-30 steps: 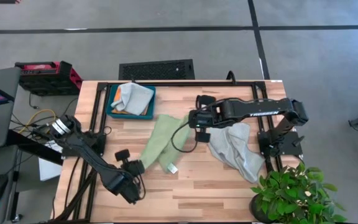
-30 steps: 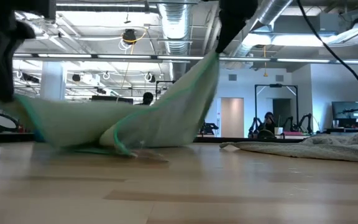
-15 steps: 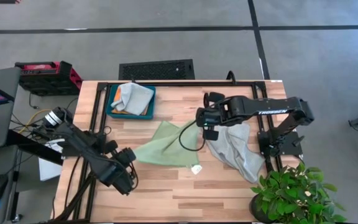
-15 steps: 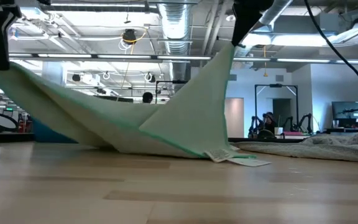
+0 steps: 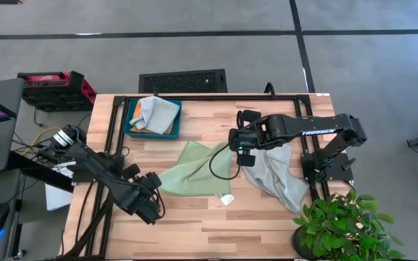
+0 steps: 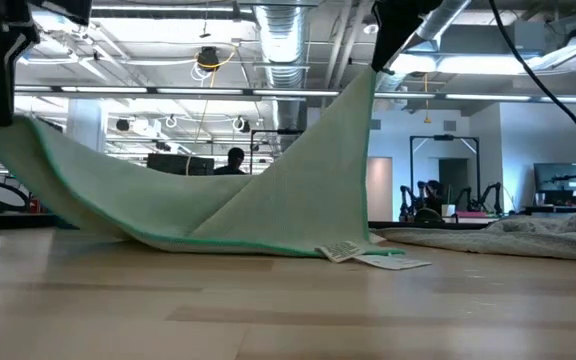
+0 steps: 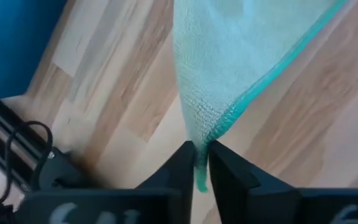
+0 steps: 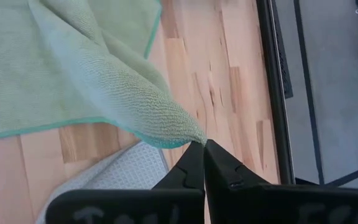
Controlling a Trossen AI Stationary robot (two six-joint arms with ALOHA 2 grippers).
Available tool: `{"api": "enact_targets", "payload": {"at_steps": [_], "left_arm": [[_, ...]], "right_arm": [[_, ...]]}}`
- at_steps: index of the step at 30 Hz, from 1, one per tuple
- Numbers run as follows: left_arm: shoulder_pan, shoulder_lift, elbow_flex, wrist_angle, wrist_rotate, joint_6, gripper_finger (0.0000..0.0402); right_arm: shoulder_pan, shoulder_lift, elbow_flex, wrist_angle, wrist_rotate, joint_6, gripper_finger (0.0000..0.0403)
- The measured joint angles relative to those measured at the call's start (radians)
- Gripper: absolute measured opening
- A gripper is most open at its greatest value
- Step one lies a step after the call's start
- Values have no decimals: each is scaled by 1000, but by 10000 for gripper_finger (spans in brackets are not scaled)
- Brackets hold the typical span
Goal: Fold microfiber towels
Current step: Fold the green towel
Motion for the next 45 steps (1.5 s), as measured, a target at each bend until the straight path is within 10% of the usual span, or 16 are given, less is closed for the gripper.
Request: {"api": "enact_targets", "payload": {"at_steps": [45], "left_arm": [[0, 0, -104, 113, 23, 44, 82]], "right_arm": [[87, 10, -34, 66, -98, -74, 128]]}}
